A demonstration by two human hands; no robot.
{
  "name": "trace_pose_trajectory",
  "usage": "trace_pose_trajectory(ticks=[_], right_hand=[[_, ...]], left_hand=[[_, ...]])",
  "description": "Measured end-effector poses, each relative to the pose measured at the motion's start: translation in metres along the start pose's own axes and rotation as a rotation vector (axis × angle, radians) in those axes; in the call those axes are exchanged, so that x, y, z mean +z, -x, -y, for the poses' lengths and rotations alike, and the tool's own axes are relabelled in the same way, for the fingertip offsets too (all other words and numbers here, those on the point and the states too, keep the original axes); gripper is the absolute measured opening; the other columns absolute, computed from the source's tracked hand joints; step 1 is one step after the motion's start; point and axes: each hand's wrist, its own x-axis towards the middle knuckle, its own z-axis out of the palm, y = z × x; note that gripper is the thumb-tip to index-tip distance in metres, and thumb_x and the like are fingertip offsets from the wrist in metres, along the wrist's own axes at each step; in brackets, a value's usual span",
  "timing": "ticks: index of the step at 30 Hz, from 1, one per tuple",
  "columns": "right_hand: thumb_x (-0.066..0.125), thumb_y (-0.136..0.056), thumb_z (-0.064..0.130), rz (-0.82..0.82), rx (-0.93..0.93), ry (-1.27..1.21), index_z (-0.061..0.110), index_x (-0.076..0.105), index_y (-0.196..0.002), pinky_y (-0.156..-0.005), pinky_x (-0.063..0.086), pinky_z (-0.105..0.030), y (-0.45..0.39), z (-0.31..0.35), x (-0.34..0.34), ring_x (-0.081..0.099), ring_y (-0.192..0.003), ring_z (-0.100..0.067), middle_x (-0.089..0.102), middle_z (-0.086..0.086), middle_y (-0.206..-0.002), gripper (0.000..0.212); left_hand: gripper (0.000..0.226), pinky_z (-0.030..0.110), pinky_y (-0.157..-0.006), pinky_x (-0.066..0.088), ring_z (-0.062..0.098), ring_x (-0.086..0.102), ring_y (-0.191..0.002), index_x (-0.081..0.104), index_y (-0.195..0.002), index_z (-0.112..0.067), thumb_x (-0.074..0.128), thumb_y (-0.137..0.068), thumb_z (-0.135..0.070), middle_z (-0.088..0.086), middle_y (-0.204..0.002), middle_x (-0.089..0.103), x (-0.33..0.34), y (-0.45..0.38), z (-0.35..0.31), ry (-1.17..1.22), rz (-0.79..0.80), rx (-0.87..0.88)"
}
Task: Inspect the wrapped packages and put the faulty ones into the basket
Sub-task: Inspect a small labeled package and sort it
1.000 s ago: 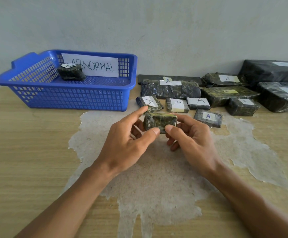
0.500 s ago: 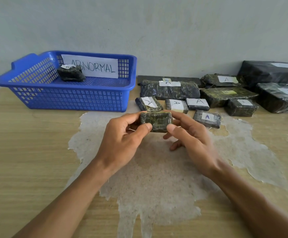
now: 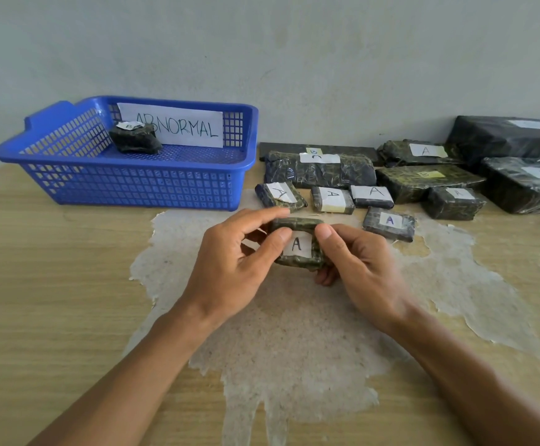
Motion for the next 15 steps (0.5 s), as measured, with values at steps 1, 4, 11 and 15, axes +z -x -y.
trace_pose_trajectory(ticks=[1,4,11,15], right_hand=[[0.050,-0.096,0.044,0.002,0.005,-0.007,0.012,0.068,-0.083,-0.058,0.055,-0.032,0.0001,0.0001,0.0001,0.062,-0.062,-0.020,0.060,-0.007,-0.068,0.038],[0.054,-0.095,0.041,0.006,0.033,-0.058,0.015,0.072,-0.106,-0.061,0.055,-0.032,0.0008,0.0013,0.0006,0.064,-0.066,-0.017,0.067,-0.017,-0.078,0.034],[0.058,-0.101,0.015,-0.005,0.014,-0.076,0.016,0.069,-0.116,-0.057,0.053,-0.027,0.0011,-0.0016,0.0013,0.066,-0.064,-0.016,0.074,-0.008,-0.080,0.019],[0.055,-0.103,0.015,-0.032,0.026,-0.046,0.016,0.072,-0.108,-0.056,0.054,-0.031,0.0005,-0.0009,0.0017,0.063,-0.063,-0.018,0.072,-0.013,-0.081,0.018]], left_hand=[[0.030,0.023,-0.074,0.058,0.009,0.069,-0.085,0.071,-0.124,-0.017,0.068,-0.094,-0.020,-0.007,-0.096,0.072,-0.0002,0.0003,-0.0002,-0.007,-0.012,0.010],[0.023,0.022,-0.074,0.058,0.011,0.070,-0.085,0.074,-0.117,-0.018,0.068,-0.094,-0.016,-0.003,-0.095,0.075,-0.0010,0.0004,0.0000,-0.017,-0.034,0.025],[0.025,0.018,-0.070,0.056,0.002,0.070,-0.080,0.073,-0.118,-0.018,0.069,-0.094,-0.016,-0.008,-0.092,0.076,-0.0004,0.0012,0.0016,-0.002,-0.036,-0.002],[0.033,0.021,-0.066,0.057,0.004,0.069,-0.074,0.069,-0.127,-0.015,0.067,-0.094,-0.019,-0.009,-0.086,0.076,-0.0008,0.0009,0.0010,0.089,0.035,-0.100]])
